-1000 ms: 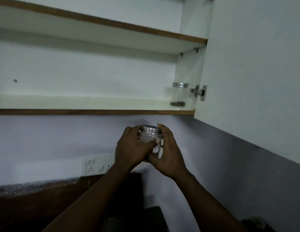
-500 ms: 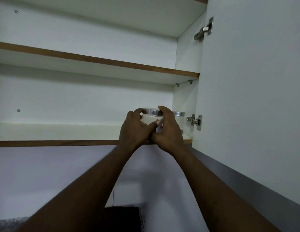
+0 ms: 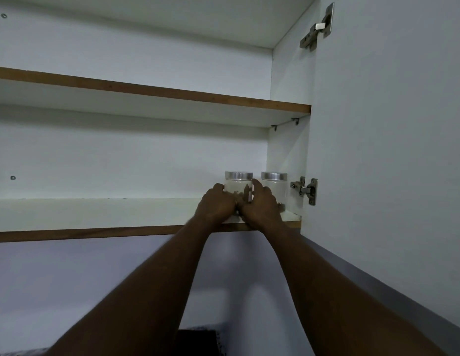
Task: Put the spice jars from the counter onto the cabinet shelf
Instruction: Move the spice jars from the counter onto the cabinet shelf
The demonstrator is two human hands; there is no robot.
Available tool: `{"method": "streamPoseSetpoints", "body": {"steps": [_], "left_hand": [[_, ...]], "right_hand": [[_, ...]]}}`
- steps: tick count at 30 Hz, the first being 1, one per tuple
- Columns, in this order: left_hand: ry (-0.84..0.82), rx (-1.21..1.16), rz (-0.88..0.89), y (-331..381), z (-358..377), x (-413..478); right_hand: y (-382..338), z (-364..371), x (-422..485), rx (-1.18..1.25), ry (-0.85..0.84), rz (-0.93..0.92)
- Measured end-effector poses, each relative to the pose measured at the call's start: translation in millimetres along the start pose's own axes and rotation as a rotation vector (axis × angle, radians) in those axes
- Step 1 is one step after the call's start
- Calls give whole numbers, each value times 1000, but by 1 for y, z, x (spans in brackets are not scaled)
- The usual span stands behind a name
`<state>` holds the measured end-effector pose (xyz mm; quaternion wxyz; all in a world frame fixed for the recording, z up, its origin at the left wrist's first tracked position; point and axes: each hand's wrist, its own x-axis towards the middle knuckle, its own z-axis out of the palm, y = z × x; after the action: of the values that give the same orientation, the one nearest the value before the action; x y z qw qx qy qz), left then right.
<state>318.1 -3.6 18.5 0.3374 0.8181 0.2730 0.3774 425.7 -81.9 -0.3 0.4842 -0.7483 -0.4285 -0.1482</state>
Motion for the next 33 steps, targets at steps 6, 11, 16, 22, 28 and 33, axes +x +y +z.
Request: {"method": "streamPoseSetpoints", "body": {"steps": [6,11,16,22,28,33], "left_hand": [[-7,47,-61,4,17,14],[27,188,-87,2,27,14],[20,260,-57,0,27,13],[37,290,-19,-2,27,11],[80,237,-35,-5,27,8],[102,50,42,-9,14,-3]], "right_hand": [[2,9,2,-68,152,63],[3,10,6,-317,111,82],[6,12,8,-363,70,93],[7,13,7,-337,92,84],[6,16,0,-240,203,58],[1,12,-8,-176,211,63]]}}
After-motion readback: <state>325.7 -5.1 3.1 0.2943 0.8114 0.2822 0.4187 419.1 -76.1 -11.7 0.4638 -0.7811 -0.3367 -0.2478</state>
